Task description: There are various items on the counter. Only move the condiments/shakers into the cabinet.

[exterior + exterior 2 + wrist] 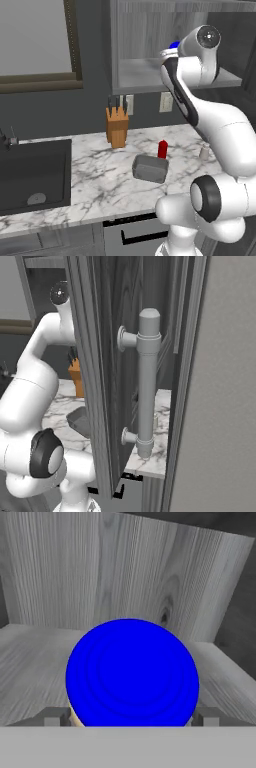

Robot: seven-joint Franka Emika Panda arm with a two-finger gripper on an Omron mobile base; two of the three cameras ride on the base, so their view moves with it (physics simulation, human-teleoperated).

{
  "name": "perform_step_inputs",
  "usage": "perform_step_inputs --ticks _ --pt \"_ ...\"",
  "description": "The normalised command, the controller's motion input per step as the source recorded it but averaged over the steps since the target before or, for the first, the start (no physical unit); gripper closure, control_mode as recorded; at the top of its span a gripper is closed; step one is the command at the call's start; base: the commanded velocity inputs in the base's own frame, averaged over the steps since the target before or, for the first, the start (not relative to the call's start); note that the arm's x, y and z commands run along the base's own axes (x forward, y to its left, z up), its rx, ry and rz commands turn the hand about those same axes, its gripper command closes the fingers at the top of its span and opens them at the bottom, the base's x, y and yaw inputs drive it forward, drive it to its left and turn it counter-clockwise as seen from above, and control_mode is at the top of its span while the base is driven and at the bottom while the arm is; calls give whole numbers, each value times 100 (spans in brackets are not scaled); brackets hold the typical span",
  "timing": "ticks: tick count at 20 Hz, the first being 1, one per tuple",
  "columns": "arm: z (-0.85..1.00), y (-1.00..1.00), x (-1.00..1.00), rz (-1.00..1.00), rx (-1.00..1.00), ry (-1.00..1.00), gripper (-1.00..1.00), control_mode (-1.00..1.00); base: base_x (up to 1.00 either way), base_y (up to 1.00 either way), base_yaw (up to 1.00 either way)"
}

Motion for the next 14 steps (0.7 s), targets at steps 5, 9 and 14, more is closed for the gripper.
perform_step_inputs --ticks 5,9,14 --pt "-74 0 43 0 0 9 100 -100 0 0 0" --pt "-55 0 23 0 0 1 -100 -100 0 0 0" --pt "-35 0 14 0 4 -4 -100 -100 0 0 0"
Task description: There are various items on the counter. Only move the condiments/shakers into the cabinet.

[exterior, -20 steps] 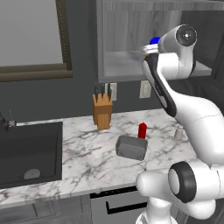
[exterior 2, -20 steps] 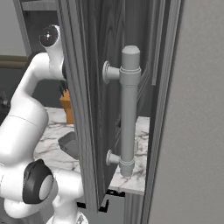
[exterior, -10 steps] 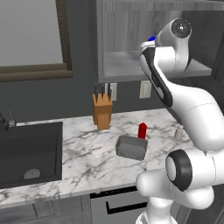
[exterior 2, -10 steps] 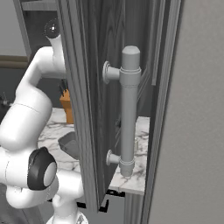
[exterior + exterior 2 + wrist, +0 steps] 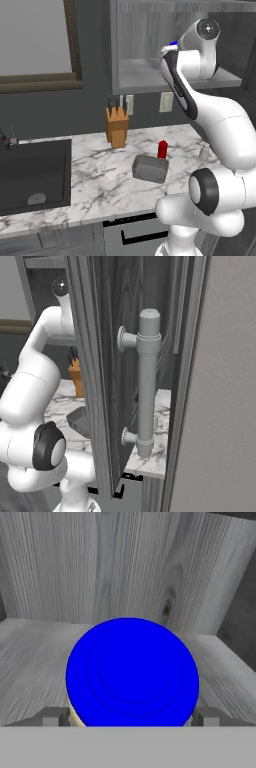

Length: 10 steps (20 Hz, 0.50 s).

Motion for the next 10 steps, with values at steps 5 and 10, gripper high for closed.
perform_step_inputs --ticks 5,10 --pt "-26 0 12 0 7 -13 -100 -100 0 0 0" --pt "-20 0 30 0 2 -24 -100 -100 0 0 0"
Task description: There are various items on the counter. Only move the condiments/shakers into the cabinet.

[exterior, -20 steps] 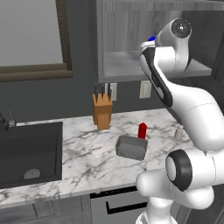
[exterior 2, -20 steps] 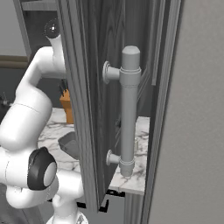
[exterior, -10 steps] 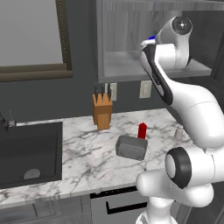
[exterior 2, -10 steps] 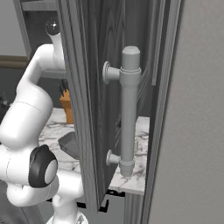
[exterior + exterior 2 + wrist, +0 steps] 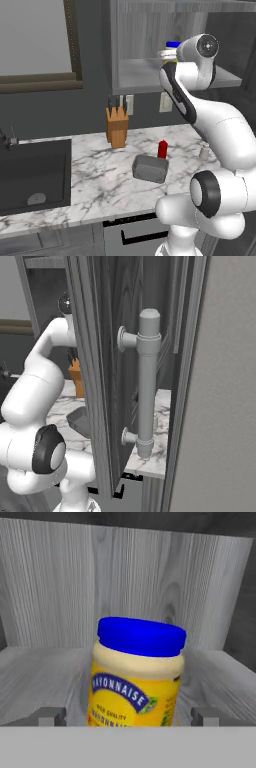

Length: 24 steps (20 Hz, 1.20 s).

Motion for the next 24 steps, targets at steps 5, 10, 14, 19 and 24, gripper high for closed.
perform_step_inputs --ticks 5,10,14,19,24 --pt "-5 0 5 0 4 -11 -100 -100 0 0 0" --pt "15 -1 -86 -1 9 -2 -100 -100 0 0 0" --pt "46 -6 -100 -2 22 3 -100 -100 0 0 0" --pt "55 -4 -100 -5 25 19 -100 -100 0 0 0" --pt "-2 -12 -96 -6 16 56 -100 -100 0 0 0"
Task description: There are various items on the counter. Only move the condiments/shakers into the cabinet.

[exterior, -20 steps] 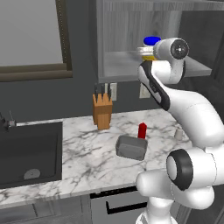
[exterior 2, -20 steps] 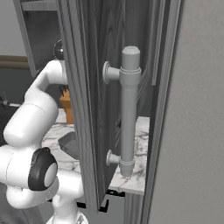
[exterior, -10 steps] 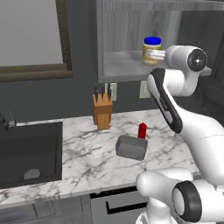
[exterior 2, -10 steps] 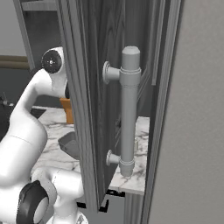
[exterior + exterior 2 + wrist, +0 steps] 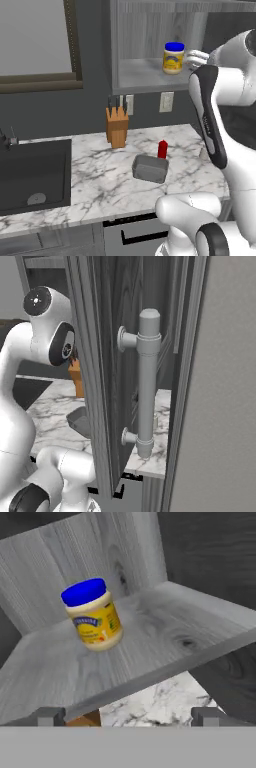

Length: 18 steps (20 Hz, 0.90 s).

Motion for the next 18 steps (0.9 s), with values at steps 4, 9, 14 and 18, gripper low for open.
perform_step_inputs --ticks 4,9,14,18 --pt "-87 -17 -97 -3 0 65 -100 -100 0 0 0" --pt "-100 -21 -97 0 0 56 -100 -100 0 0 0" --pt "-97 5 -74 0 -4 18 -100 -100 0 0 0" --pt "-68 30 -7 0 0 -19 -100 -100 0 0 0"
